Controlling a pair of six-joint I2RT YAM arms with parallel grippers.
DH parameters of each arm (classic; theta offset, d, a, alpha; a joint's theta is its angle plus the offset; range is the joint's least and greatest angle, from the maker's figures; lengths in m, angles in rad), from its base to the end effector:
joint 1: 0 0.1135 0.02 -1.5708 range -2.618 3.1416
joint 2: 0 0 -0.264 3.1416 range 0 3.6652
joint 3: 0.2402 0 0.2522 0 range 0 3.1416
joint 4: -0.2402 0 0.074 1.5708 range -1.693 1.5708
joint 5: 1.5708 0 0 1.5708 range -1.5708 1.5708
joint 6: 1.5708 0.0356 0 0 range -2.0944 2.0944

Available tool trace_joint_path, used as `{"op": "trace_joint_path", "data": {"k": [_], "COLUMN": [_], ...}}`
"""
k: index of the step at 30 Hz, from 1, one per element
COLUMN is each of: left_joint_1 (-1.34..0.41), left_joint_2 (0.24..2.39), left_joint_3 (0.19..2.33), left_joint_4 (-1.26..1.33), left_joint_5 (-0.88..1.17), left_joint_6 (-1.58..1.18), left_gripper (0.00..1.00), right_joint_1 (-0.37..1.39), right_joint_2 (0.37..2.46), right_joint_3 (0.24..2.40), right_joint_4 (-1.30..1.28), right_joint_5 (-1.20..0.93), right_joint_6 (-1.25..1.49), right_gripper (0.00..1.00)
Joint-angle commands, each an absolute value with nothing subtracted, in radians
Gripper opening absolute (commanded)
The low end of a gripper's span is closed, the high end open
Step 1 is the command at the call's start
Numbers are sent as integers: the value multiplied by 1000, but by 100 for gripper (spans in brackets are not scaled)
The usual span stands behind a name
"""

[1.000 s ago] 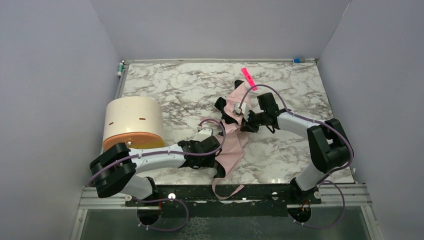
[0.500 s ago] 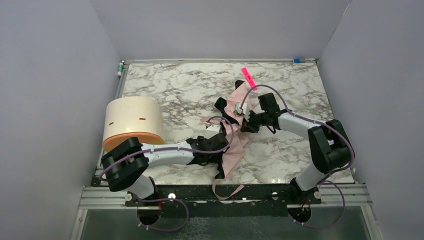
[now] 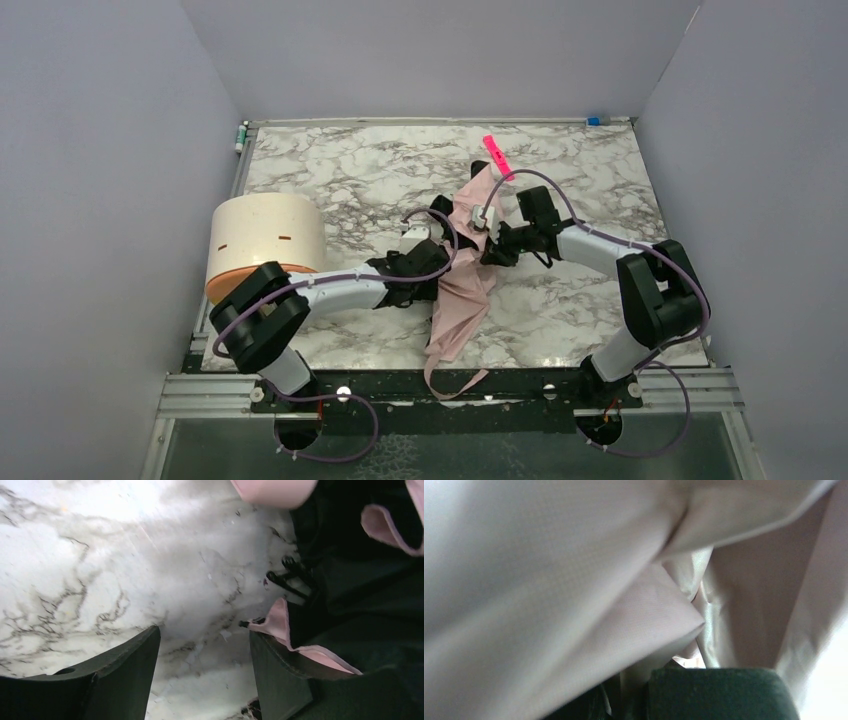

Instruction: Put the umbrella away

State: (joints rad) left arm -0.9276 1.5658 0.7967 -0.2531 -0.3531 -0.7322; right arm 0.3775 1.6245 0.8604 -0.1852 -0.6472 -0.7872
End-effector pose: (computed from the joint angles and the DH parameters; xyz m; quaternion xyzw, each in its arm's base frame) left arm 0.1852 -0.2266 0.1586 0.0451 0.9478 -0.0827 0.3047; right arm 0.2823 0.1350 0.1677 -0.5777 0.7004 0.2374 0.3454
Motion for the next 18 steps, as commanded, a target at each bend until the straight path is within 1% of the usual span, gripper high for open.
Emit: {"op": "trace_joint_path", "data": {"k": [1,4,7,9,10,11,14,15,16,18], "left_joint_1": [-854,-844,-844,-845,-845,-846,-883,-907,-938,-996], "left_joint_2": [1634,1569,1444,1349,1285,1243,1155,1144,1143,1167], "left_joint_3": [782,796,764,731,699,672,606,595,588,575], "left_joint_4": [-333,-340,-375,-392,-400,-394,-378,-375,-371,-354], "left_joint_5": [-302,-268,-247,-232,-214,-184,-125,-125,-132,-151], "left_joint_6": [-664,-638,-660,-694,-717,-734,-787,-803,-819,-845], "left_gripper": [67,67,67,66,61,53,23,15,9,0], "right_joint_1": [374,374,374,373,373,373,373,373,373,373], "right_joint_2": [1583,1578,1578,1584,1586,1586,1580,1577,1573,1566], "right_joint_3": [841,835,836,844,846,846,839,837,836,835], "right_joint_4": [-191,-167,-136,-136,-134,-131,-115,-113,-111,-109], "right_joint_5": [-715,-703,-673,-669,-669,-671,-669,-664,-662,-658], "right_joint_6": [-788,-764,-720,-709,-702,-697,-686,-684,-683,-683], "right_gripper": [6,6,6,6,6,6,6,6,6,6]}}
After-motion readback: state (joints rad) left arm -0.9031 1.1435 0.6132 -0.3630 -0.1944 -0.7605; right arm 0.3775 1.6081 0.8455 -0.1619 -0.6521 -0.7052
